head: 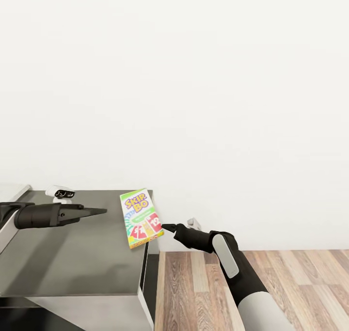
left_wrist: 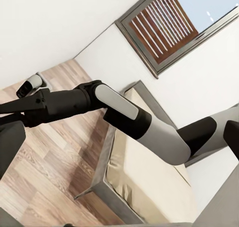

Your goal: Put all the toys in the child's room - the three board games (two on the bed and one on the table), the two jigsaw puzzles on the table, and the tennis ball on the table - inside the toy box on the table in the child's room.

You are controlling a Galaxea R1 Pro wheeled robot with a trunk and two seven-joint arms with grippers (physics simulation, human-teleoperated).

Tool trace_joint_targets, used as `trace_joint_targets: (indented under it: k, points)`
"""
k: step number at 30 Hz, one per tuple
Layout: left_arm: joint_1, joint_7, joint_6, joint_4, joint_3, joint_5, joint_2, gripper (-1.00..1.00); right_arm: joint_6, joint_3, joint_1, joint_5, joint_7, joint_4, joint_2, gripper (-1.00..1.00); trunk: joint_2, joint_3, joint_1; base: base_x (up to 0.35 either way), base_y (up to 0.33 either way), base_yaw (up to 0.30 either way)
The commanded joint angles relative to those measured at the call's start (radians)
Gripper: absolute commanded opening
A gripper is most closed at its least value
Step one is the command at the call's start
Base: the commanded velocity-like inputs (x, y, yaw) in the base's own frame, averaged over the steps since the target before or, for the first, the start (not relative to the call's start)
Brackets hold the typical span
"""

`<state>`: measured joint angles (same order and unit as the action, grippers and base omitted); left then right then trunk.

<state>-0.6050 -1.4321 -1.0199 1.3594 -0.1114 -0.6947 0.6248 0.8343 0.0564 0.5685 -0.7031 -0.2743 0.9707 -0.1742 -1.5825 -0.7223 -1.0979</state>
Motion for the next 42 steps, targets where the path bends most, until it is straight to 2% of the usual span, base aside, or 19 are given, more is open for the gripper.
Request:
trace_joint_targets:
  k: [1, 19, 38, 39, 42]
  points:
    - [-0.001, -0.002, -0.011, 0.000, -0.002, -0.003, 0.002, 1.00, 0.003, -0.001, 0.001, 0.005, -0.005, 0.000, 0.000, 1.00, 0.000, -0.001, 0.000, 0.000, 0.105, 0.000]
    - [-0.001, -0.002, -0.010, -0.002, -0.002, -0.004, 0.003, 1.00, 0.008, -0.002, 0.001, 0.004, -0.003, 0.000, 0.000, 1.00, 0.000, -0.001, 0.000, 0.000, 0.107, 0.000]
    - [-0.001, -0.002, -0.010, -0.002, -0.002, -0.003, 0.003, 1.00, 0.026, -0.003, 0.001, 0.004, -0.002, 0.000, 0.000, 1.00, 0.000, -0.001, 0.000, 0.000, 0.010, 0.000]
    - [-0.001, -0.002, -0.010, -0.002, -0.002, -0.004, 0.003, 1.00, 0.026, -0.003, 0.001, 0.004, -0.002, 0.000, 0.000, -1.00, 0.000, -0.001, 0.000, 0.000, 0.000, 0.000]
    - [-0.001, -0.002, -0.012, -0.002, -0.001, -0.004, 0.004, 1.00, 0.026, -0.003, 0.001, 0.004, -0.002, 0.000, 0.000, -1.00, 0.000, -0.001, 0.000, 0.000, 0.000, 0.000]
